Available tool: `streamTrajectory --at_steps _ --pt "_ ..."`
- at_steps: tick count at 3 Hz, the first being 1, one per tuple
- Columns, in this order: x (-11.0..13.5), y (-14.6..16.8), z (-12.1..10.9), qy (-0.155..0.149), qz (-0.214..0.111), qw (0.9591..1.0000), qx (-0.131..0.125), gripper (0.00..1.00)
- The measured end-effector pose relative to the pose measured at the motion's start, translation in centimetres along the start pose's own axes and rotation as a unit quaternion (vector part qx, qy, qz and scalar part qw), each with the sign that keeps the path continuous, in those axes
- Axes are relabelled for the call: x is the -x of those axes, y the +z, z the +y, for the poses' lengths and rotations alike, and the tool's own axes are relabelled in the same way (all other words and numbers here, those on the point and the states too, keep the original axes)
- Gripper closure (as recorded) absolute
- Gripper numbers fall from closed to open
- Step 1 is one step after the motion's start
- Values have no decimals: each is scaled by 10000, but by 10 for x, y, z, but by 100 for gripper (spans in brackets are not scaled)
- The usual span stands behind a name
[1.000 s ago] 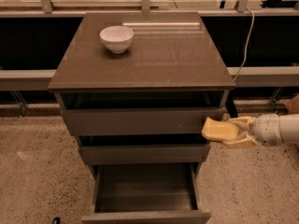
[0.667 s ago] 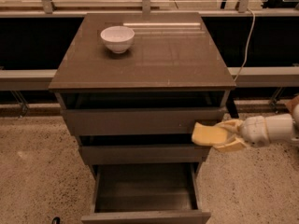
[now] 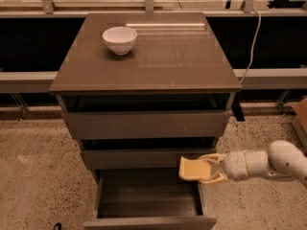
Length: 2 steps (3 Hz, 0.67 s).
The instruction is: Place sponge into bottom drawer
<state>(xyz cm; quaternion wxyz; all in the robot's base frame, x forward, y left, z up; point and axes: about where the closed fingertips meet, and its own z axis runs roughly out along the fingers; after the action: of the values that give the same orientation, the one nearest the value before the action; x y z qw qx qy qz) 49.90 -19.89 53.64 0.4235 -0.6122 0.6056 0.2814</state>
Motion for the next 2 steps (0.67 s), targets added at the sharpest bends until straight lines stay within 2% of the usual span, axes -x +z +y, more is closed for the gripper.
streamTrajectory --at_steps 1,2 --pt "-1 4 1 -195 -25 9998 32 100" --pt "-3 7 0 -174 -34 9998 28 100"
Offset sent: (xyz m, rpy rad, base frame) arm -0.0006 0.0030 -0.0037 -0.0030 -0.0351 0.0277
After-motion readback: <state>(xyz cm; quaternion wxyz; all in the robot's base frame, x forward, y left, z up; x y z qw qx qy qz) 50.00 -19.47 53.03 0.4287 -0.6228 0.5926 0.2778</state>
